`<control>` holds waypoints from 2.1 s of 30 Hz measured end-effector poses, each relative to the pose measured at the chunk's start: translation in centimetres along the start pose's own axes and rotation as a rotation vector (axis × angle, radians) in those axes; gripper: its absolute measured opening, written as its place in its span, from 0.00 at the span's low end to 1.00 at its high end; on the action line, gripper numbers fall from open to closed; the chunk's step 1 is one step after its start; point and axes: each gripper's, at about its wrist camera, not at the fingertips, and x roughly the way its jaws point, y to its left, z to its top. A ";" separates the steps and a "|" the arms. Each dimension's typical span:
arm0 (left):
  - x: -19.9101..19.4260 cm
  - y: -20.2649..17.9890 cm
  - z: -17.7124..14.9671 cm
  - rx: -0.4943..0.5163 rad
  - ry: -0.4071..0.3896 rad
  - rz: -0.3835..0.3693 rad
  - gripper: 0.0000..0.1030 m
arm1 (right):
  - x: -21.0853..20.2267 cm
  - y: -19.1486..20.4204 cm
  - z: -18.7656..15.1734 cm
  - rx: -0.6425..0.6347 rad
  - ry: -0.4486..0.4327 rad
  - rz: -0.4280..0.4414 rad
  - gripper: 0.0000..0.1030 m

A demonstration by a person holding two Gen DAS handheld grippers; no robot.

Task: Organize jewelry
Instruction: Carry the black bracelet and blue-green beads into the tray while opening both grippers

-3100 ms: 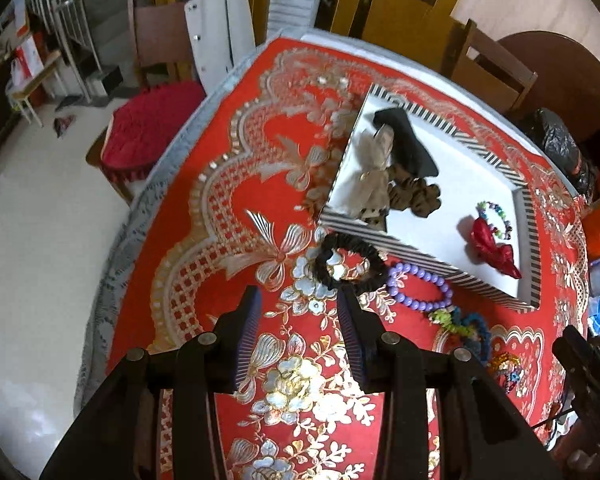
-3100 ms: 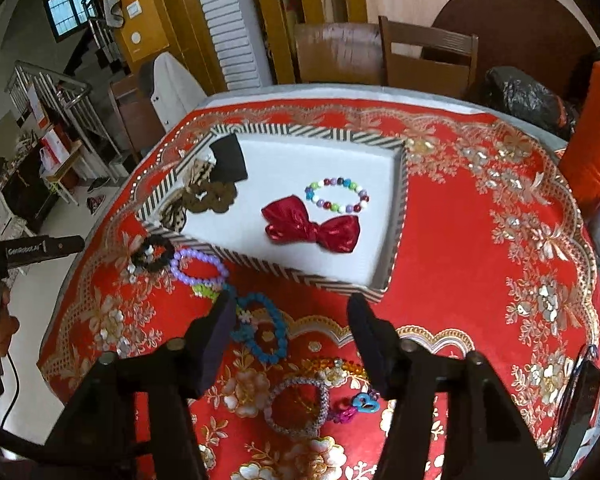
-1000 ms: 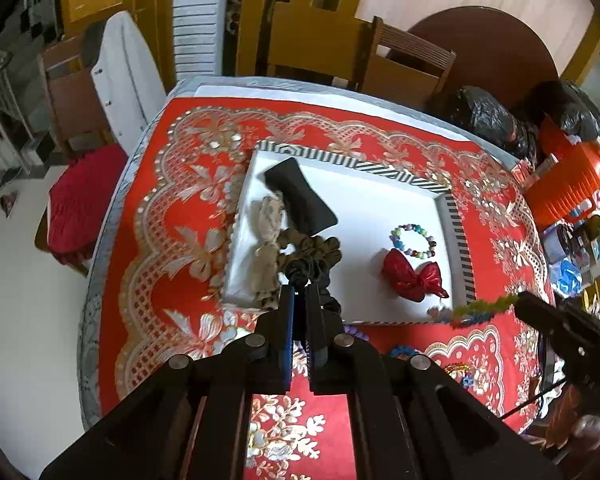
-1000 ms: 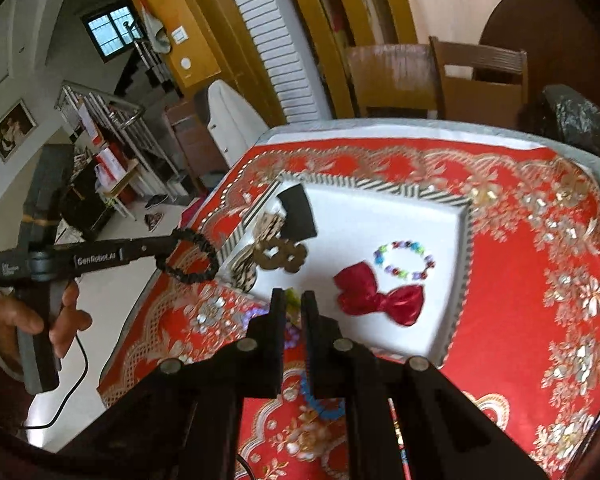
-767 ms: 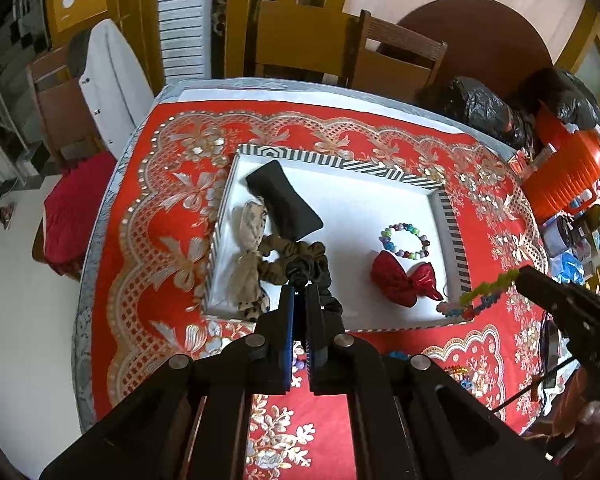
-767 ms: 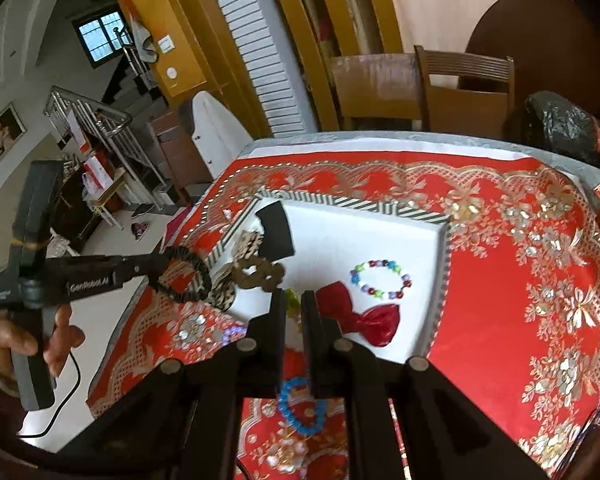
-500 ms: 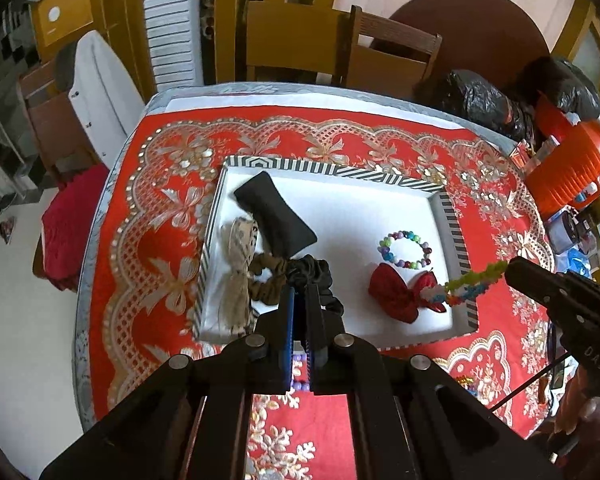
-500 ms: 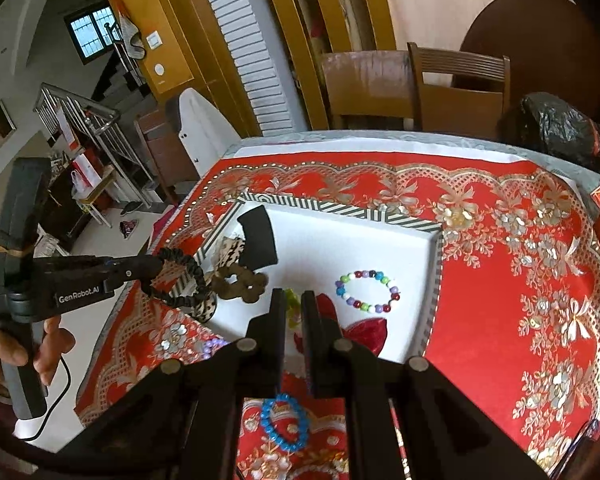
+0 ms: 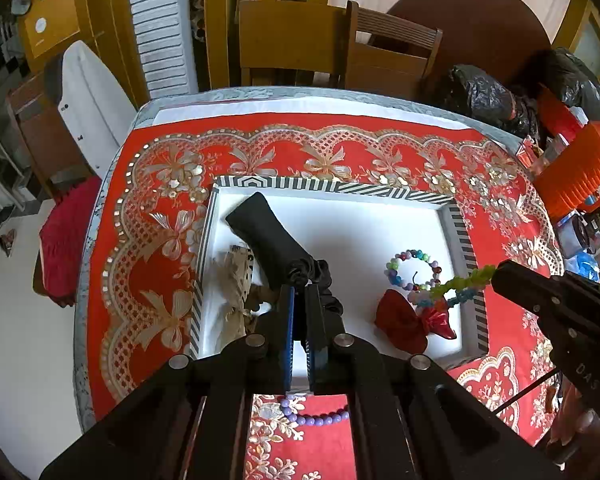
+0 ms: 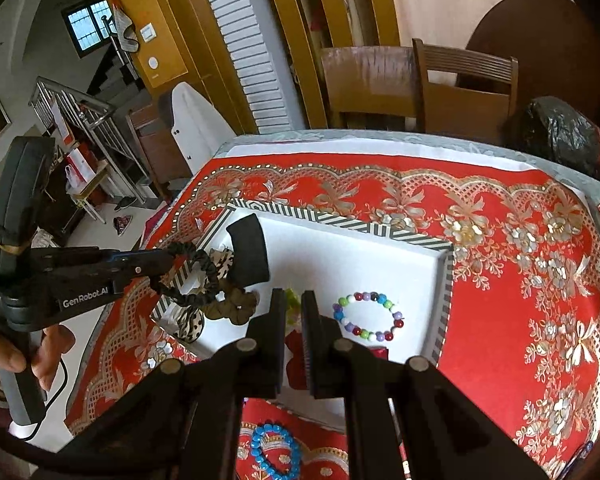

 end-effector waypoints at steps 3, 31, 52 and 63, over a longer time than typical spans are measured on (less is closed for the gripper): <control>0.2 -0.1 0.2 0.004 0.003 -0.002 0.00 | 0.2 -0.1 0.2 0.000 0.000 -0.001 0.08; 8.0 -0.7 6.4 -0.070 0.086 -0.101 0.00 | 5.6 -2.2 2.8 0.064 0.046 0.012 0.08; 14.7 1.8 7.1 -0.136 0.147 -0.003 0.00 | 14.5 -9.5 3.5 0.196 0.088 -0.154 0.08; 12.8 1.2 6.9 -0.129 0.099 0.001 0.18 | 12.1 -8.7 2.5 0.188 0.105 -0.168 0.29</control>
